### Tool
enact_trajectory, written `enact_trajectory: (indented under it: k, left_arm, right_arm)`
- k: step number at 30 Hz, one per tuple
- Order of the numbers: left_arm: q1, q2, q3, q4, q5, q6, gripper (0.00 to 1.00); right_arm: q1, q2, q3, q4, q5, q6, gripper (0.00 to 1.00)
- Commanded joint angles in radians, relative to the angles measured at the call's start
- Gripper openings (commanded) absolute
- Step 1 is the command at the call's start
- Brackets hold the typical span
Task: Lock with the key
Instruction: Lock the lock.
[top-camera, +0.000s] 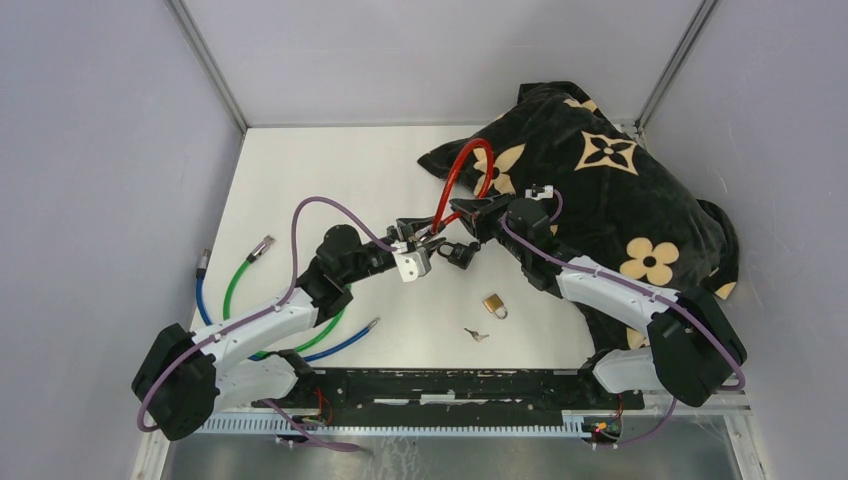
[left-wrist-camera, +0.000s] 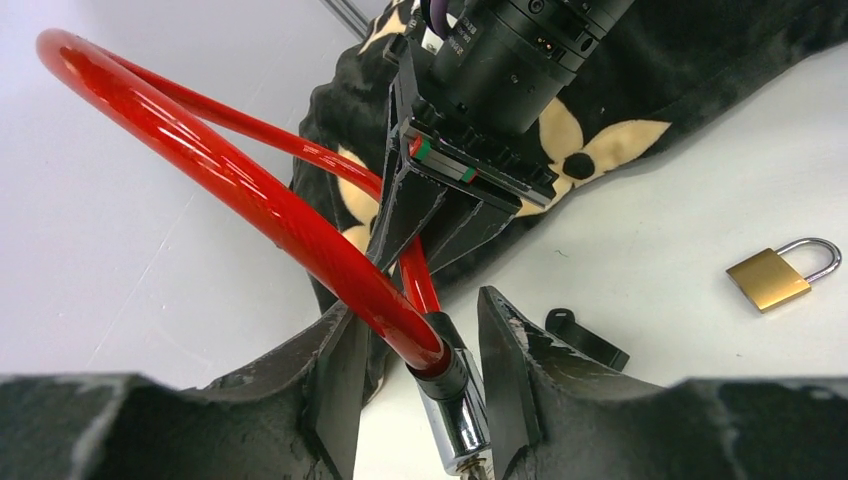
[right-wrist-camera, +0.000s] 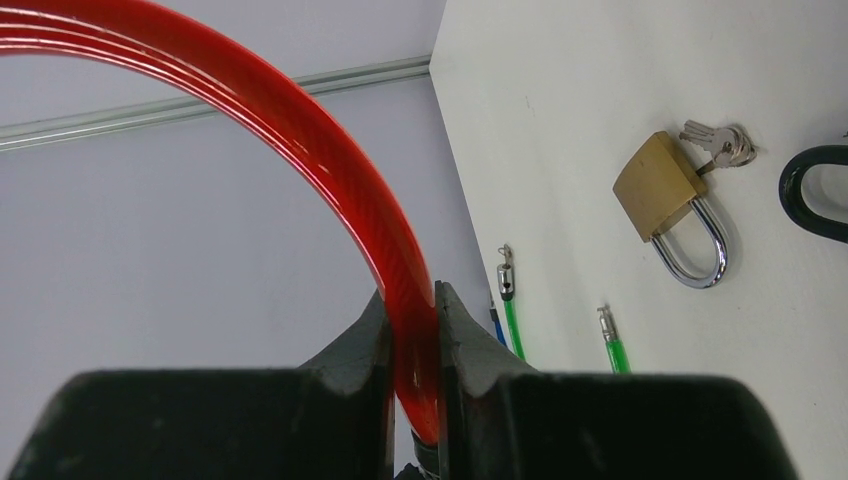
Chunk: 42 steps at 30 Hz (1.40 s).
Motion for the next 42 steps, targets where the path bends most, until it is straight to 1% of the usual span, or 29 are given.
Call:
enact_trajectory:
  k: [1,7,9,12,14,18,22,26,29,33,37,39,42]
  left_arm:
    - [-0.004,-0.017,0.006,-0.038,0.073,0.019,0.51]
    - [-0.004,-0.032,0.005,-0.066,0.095,0.021,0.63]
    - [-0.004,-0.041,0.009,-0.094,0.125,0.041,0.71]
    - [-0.004,-0.053,0.014,-0.123,0.150,0.065,0.78]
    - [-0.004,-0.053,0.020,-0.134,0.154,0.071,0.81]
    - [-0.004,-0.053,0.031,-0.134,0.171,0.094,0.82]
    - [-0.004,-0.056,0.041,-0.163,0.163,0.093,0.82]
    - [-0.004,-0.083,0.040,-0.218,0.153,0.118,0.93]
    - [-0.004,-0.101,0.046,-0.272,0.139,0.150,0.99]
    - [-0.004,-0.114,0.050,-0.316,0.152,0.193,0.99]
    - [-0.004,-0.112,0.066,-0.328,0.185,0.230,0.99]
    - [-0.004,-0.112,0.076,-0.332,0.204,0.236,1.00]
    - [-0.004,-0.113,0.084,-0.364,0.222,0.253,1.00]
  right_arm:
    - [-0.003,-0.010,0.029,0.117,0.010,0.030,0.00]
    - [-0.004,-0.003,0.035,0.114,0.004,0.021,0.00]
    - [-0.003,0.002,0.034,0.119,0.004,0.020,0.00]
    - [-0.004,0.009,0.028,0.146,0.001,0.010,0.00]
    - [-0.003,0.017,0.025,0.177,-0.003,0.000,0.00]
    - [-0.003,0.044,0.024,0.241,-0.022,-0.026,0.00]
    - [-0.005,0.065,0.054,0.210,-0.060,-0.063,0.00]
    - [-0.013,0.079,0.069,0.187,-0.108,-0.116,0.00]
    - [-0.024,0.095,0.064,0.207,-0.180,-0.159,0.00]
    - [-0.043,0.143,0.036,0.391,-0.300,-0.208,0.00]
    - [-0.061,0.190,0.041,0.501,-0.397,-0.258,0.00]
    - [-0.065,0.201,0.062,0.506,-0.439,-0.315,0.00]
    - [-0.072,0.206,0.139,0.408,-0.497,-0.440,0.00]
